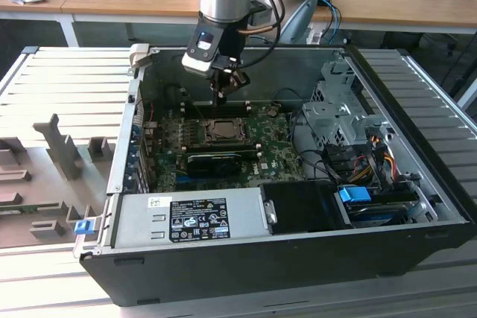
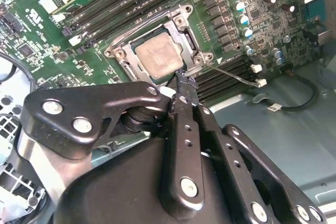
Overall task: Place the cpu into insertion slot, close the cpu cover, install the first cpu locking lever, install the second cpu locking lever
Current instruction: 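Install the first cpu locking lever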
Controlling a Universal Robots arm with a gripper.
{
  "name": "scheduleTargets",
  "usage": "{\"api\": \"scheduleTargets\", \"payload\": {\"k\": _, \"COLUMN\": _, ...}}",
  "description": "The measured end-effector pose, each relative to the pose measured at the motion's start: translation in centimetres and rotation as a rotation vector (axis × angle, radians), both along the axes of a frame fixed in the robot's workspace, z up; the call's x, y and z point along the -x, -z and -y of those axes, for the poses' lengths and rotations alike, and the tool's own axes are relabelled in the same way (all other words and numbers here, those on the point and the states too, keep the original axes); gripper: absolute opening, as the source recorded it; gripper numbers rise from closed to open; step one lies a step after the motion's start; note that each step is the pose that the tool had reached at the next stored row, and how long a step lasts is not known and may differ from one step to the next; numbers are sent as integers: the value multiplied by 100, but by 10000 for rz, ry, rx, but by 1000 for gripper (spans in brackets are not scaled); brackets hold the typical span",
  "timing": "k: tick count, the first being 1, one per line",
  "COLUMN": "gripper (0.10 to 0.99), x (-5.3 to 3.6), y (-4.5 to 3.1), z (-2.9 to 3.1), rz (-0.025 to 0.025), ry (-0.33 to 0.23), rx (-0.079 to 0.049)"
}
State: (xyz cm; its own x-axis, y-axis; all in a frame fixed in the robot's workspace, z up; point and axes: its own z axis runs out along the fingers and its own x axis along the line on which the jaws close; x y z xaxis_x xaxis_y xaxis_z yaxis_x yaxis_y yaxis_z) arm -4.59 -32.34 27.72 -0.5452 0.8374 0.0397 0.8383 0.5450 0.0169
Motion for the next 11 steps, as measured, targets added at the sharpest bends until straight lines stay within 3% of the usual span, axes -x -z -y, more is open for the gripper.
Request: {"api": "scheduleTargets", "payload": {"k": 11, "gripper": 106, "x": 0, "y": 0, "z": 3, "rz": 0, "ry": -639, "rx": 0}}
